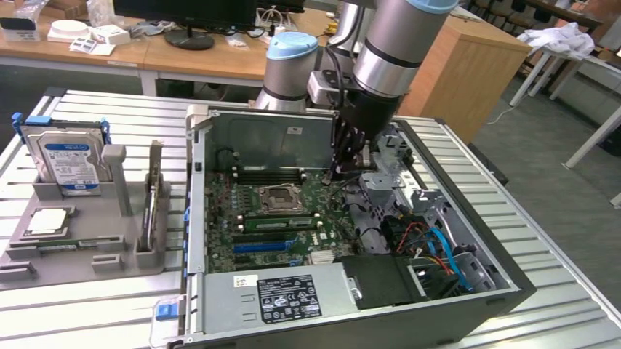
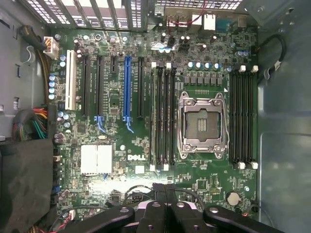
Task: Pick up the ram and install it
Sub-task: 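Press down the ram until it locks into place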
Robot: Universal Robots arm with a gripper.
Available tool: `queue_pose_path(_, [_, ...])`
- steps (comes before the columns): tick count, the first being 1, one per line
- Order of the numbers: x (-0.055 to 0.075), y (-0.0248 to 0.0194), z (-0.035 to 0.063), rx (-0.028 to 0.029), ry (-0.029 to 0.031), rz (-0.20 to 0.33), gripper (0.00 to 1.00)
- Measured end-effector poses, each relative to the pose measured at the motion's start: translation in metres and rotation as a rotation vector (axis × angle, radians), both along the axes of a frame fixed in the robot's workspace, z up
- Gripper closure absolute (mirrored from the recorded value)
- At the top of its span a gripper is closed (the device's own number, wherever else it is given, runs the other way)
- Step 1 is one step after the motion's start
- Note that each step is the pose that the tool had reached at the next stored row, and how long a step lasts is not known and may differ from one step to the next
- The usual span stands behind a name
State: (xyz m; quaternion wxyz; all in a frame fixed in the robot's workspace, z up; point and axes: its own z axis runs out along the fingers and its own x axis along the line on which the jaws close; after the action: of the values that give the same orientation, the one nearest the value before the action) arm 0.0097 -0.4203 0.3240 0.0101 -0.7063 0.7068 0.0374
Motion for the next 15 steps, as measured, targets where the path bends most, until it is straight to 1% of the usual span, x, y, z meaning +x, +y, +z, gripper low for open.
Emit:
queue_pose_path(8, [-0.0006, 0.0002, -0.0004, 0.0, 0.0001, 0.0, 0.89])
queue_pose_path(15, [-0.0006, 0.0002, -0.009, 0.0004, 0.0001, 0.0, 0.89])
